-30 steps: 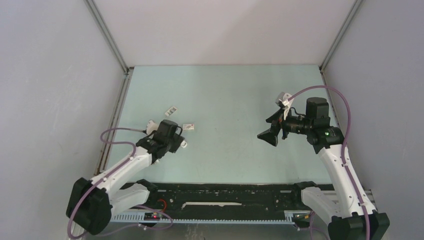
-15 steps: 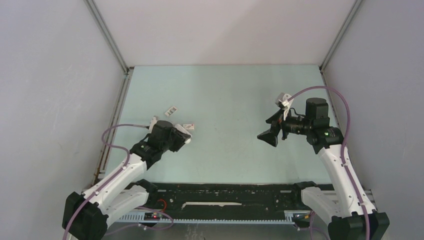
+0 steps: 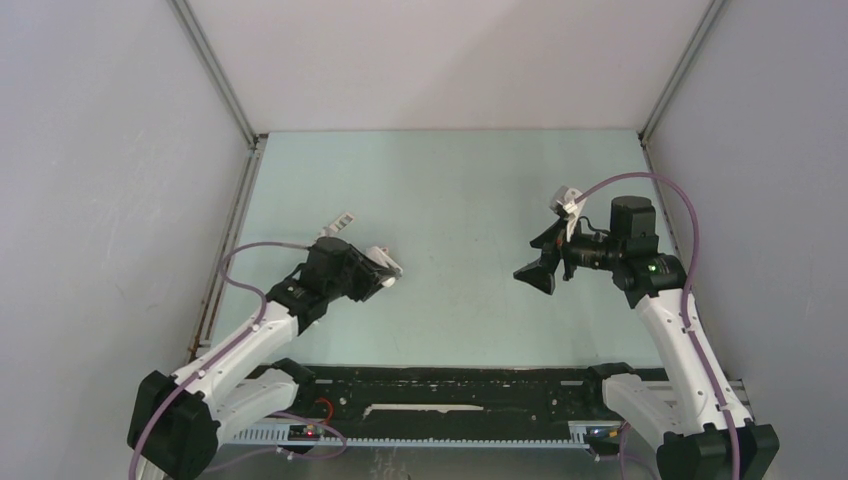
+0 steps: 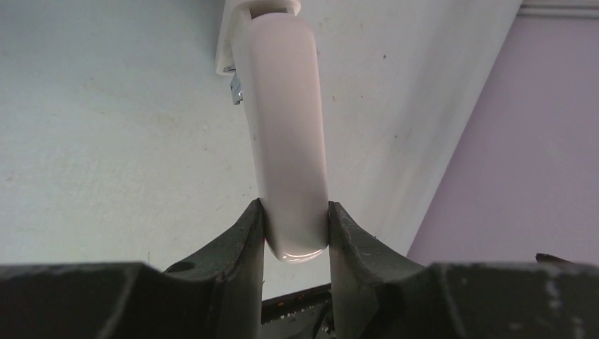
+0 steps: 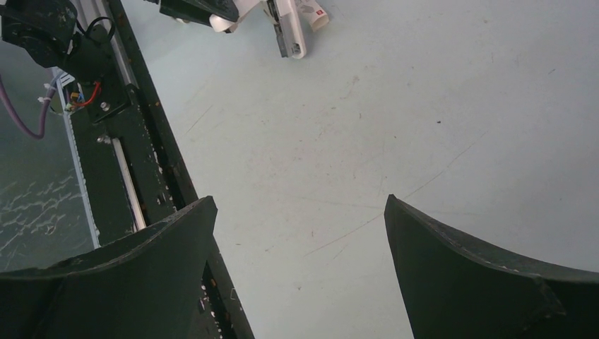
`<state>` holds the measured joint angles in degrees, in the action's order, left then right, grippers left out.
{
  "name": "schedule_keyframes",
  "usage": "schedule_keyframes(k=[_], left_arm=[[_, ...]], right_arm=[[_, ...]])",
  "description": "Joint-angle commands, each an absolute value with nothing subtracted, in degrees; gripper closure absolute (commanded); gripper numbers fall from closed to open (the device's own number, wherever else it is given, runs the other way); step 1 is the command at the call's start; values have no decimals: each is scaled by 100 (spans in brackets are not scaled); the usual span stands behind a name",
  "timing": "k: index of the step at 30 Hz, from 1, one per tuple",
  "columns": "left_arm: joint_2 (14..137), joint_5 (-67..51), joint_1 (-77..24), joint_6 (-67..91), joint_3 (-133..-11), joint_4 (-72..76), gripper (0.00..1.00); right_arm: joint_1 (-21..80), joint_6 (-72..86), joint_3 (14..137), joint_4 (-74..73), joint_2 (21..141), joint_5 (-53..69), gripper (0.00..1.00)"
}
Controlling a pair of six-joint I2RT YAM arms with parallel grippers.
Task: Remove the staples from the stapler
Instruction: Unload the staple at the center of the board.
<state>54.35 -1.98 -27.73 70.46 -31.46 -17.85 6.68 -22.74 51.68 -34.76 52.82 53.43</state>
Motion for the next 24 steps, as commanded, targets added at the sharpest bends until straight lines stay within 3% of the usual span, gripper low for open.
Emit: schedule_keyframes(k=[1,24], left_arm=[[5613,-854,-2823,6941,-3334,-1078,100],[8396,-3198,-3050,4677,-5044,1028,100]], right_arm=[[738,-2152,5129,-3261,5249,5599,0],[728,-1531,5115,-3096,6312,6378,0]])
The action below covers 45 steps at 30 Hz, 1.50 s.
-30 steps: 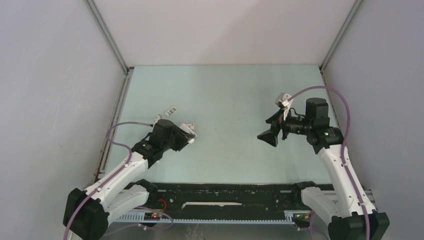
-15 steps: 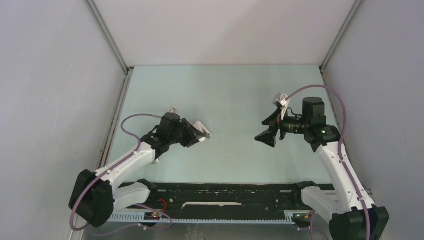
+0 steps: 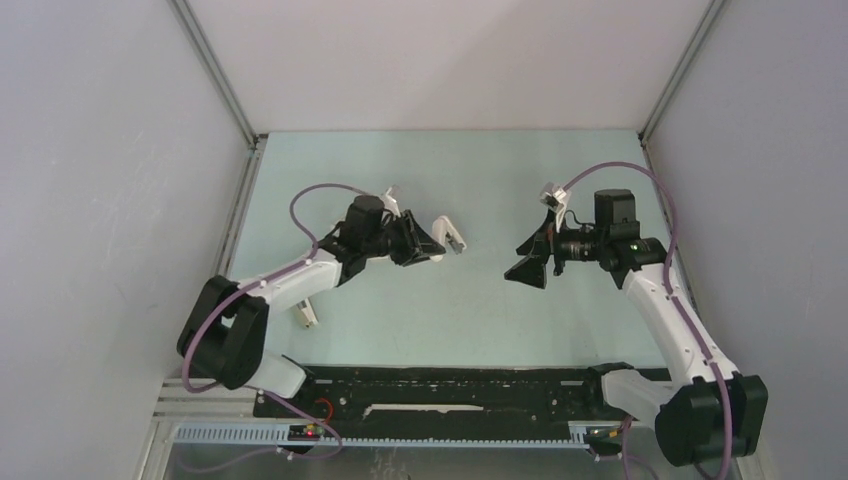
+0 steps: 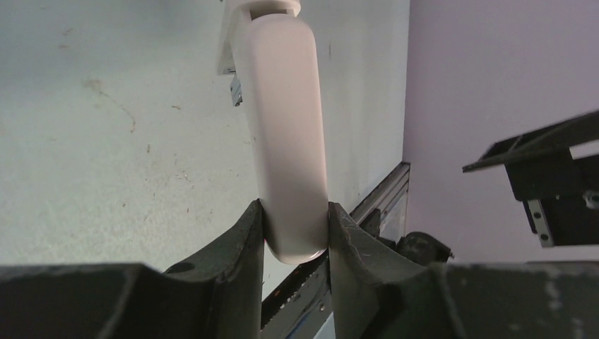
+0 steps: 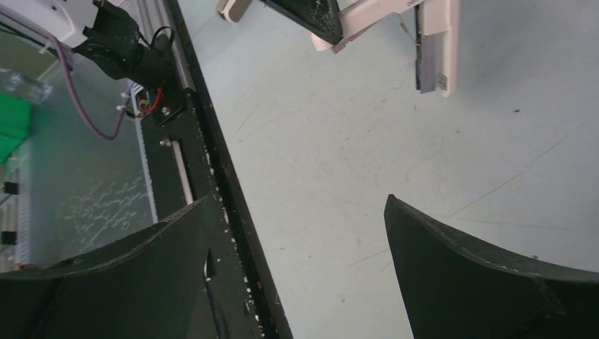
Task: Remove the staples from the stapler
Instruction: Unload the staple at the center of the board.
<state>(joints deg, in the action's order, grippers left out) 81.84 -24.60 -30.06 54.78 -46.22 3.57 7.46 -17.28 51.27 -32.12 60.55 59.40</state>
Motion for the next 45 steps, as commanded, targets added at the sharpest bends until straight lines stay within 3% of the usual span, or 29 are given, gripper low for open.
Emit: schedule_keyframes(k=[1,7,16,30,37,45], left_arm=[[8454,-3263,-3050,4473,-5065,1024,100],[8512,-3398,-3050,3659,-5001,905,100],[8221,-3504,-3050,2737,-4637,884,100],[7813,-3983,-3170,1460,-4572,795,100],[7779,-4160,-3204,1196,-4658,651,100],[7625,-4045,-3612,392,-4731,304,100]], right_arm=[[741,-1536,5115,-3087,6385,6416,0],[738,-1829,5120,-3103,6683,6501,0],[747,-3551,5315,-3820,7590,7022,0],[1321,-5015,6791,-5312,9723,7560,0],[1295,-5073,6870,-4188,9580,6571,0],[1208,-7223,7053,-4421,9661,6694,0]])
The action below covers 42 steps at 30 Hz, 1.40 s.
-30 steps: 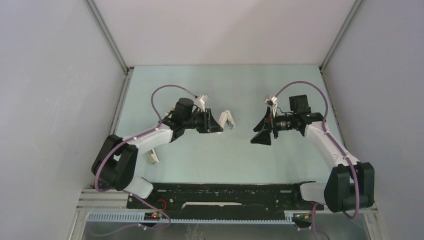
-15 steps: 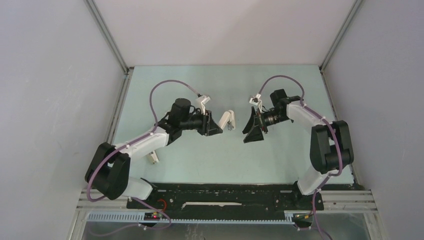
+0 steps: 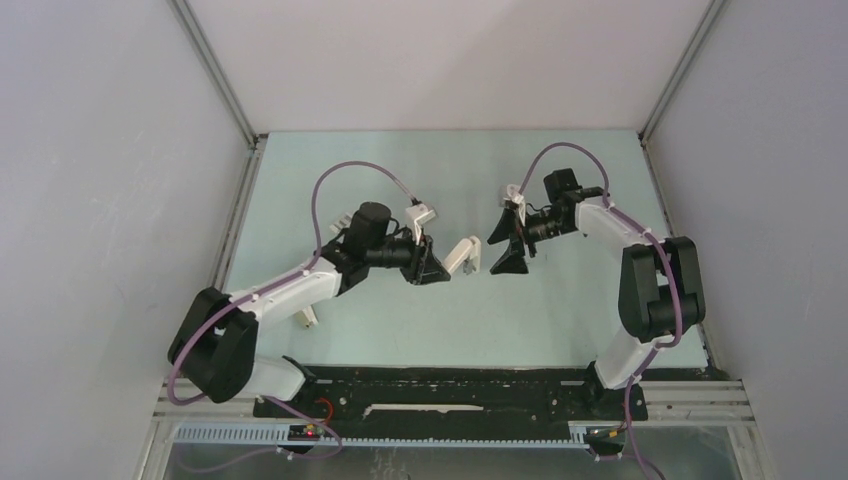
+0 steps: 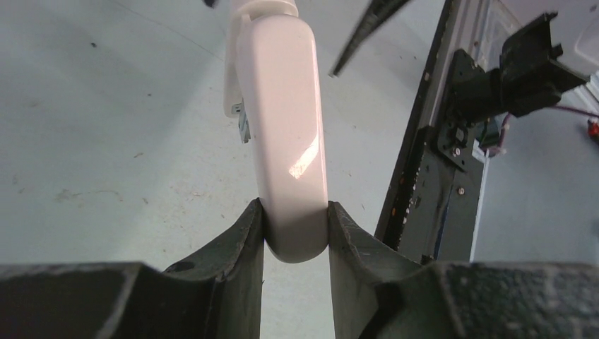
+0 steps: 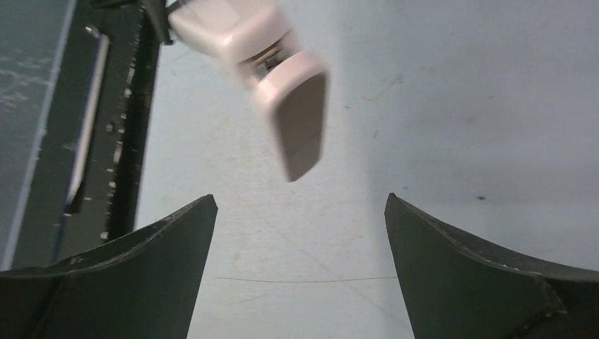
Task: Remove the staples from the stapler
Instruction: Unload the staple at the center of the board.
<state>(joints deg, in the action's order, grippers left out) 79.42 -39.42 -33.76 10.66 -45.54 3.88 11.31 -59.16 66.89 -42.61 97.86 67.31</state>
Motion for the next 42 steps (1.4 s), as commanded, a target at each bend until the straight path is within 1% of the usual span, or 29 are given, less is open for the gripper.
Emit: schedule_keyframes(k=[1,7,14,23,35,38,42], left_arm=[[7601,-4017,-3654,299,-4755,251,100],[7502,-3926,-3733,79,-4773,142,100],[7471,-3903,-3770,9,-4764,145,100],[7273,-4009,-3793,9,-4652,386,100],[7223,-4121,-3866,9,-4545,536,100],[7225,-4101,-3863,11,-4531,541,100],[7237,-4042,-3864,9,-4518,544,100]], right_arm=[[1280,-7465,7190,-4612,9763,6683,0],[1593,-8459,7600,-5795,10049,6938,2],[1803,-9121,7681,-6464,10202,6855,11],[1889,-8901,7714,-6327,10195,6745,28],[1917,-8776,7715,-6294,9962,7018,39],[1891,-8892,7709,-6445,9911,7040,45],[1828,-9005,7711,-6614,9847,7029,57]])
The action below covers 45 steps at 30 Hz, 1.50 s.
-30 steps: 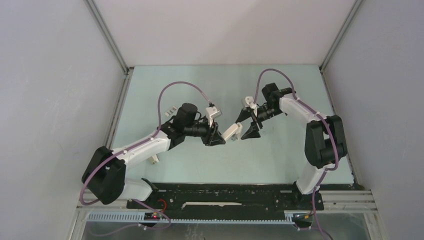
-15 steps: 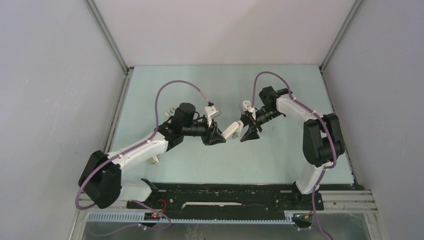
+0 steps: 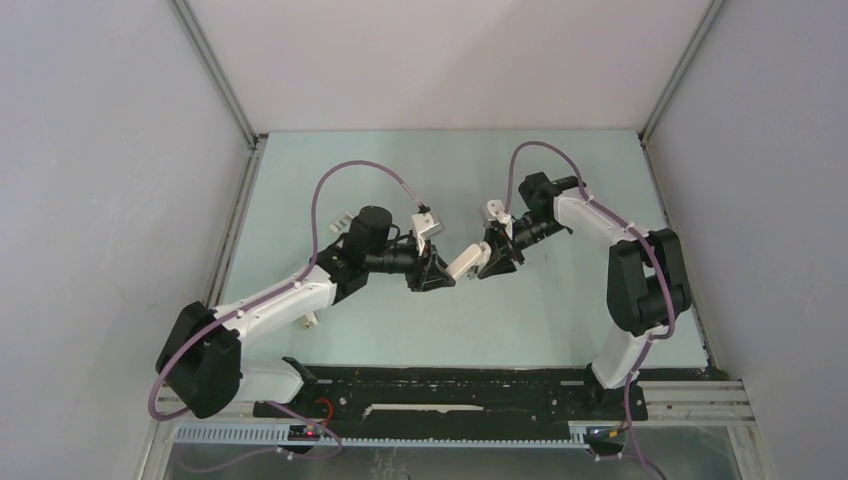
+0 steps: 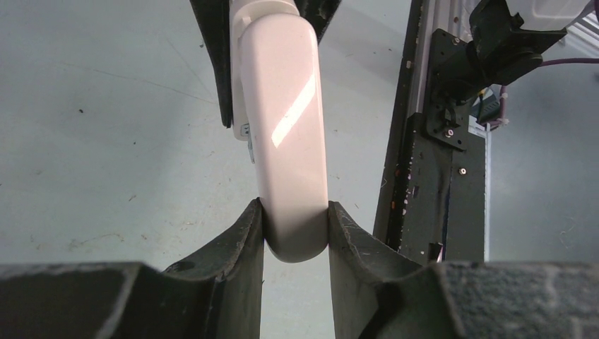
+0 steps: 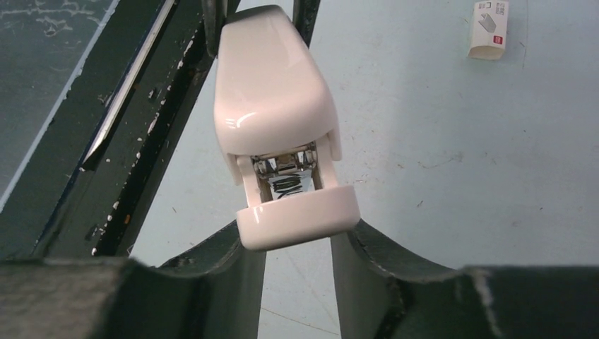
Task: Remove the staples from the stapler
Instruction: Unload the staple at the center of the board.
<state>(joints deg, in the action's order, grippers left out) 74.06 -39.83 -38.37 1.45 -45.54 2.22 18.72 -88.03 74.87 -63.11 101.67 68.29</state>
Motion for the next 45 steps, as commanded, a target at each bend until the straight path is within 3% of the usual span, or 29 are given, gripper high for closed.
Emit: schedule_keyframes(k=[1,7,15,28,37,45], left_arm=[[7241,-4023,-3867,-62,-4511,541,100],[7274,-3615,-3864,-210,-4467,454,100],[7520,-2885,-3860,-412,-4649,50,100],[8091,-2264,-3863,-686,-4948,-577,100],[8094,-2426,-3859,-500,-4954,-440,100],[7786,-3102,-3867,509,-4649,622,100]], right_arm=[[1808,-9030,7709,-6650,9836,7040,61],[1554,-8925,7709,-6653,9728,6820,79],[1323,-7637,7326,-5486,9425,5231,90],[1312,-7149,7196,-5161,9393,4034,95],[1389,-7001,7198,-5305,9436,4369,95],[1623,-6680,7199,-5893,9270,5374,97]])
